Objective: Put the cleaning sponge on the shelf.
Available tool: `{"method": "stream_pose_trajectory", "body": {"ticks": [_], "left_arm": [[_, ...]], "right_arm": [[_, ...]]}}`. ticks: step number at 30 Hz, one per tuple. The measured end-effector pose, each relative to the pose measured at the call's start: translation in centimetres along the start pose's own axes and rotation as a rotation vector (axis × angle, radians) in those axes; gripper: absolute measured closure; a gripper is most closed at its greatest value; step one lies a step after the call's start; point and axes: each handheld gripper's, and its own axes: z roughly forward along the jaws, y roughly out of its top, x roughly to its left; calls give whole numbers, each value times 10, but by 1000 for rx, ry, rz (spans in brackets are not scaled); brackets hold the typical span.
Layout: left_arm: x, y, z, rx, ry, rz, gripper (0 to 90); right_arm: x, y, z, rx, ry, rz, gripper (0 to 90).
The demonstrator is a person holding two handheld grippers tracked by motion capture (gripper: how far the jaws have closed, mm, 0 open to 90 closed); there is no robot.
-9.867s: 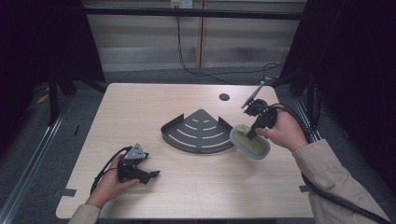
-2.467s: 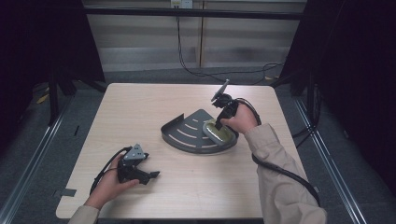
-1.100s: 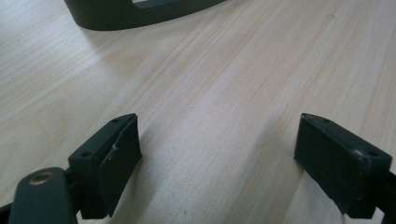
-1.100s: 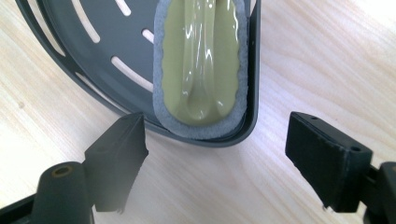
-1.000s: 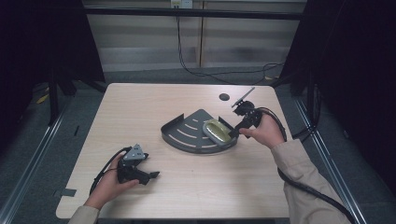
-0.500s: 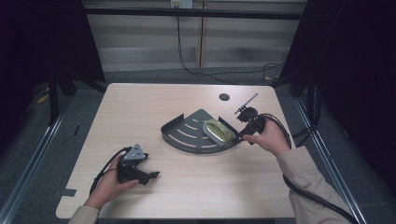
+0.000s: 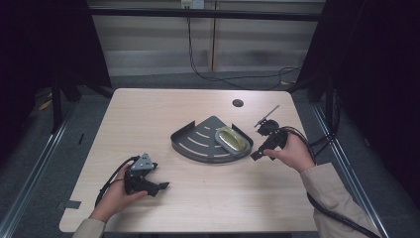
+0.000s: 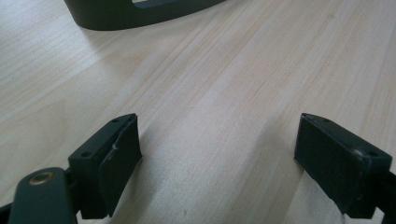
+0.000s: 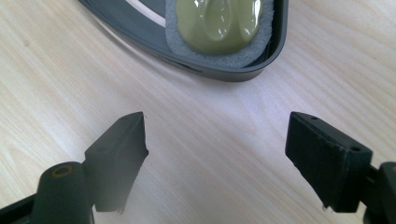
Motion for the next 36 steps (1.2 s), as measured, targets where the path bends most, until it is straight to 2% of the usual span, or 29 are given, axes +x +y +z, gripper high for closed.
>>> {"method": "stream_pose_trajectory", "body": {"ticks": [3,15,26,36], "left_arm": [[0,0,0,-1,0,-1,138],[0,0,0,-1,0,-1,138],[0,0,0,1,0,2,138],[0,0,0,-1,1,2,138]], "right_arm": [[2,-3,0,2,2,4,198],[9,-18,7,8,0,-36,195],[7,-38,13,0,19,-22,195],[13,-55,18,11,5,-20,200]]}}
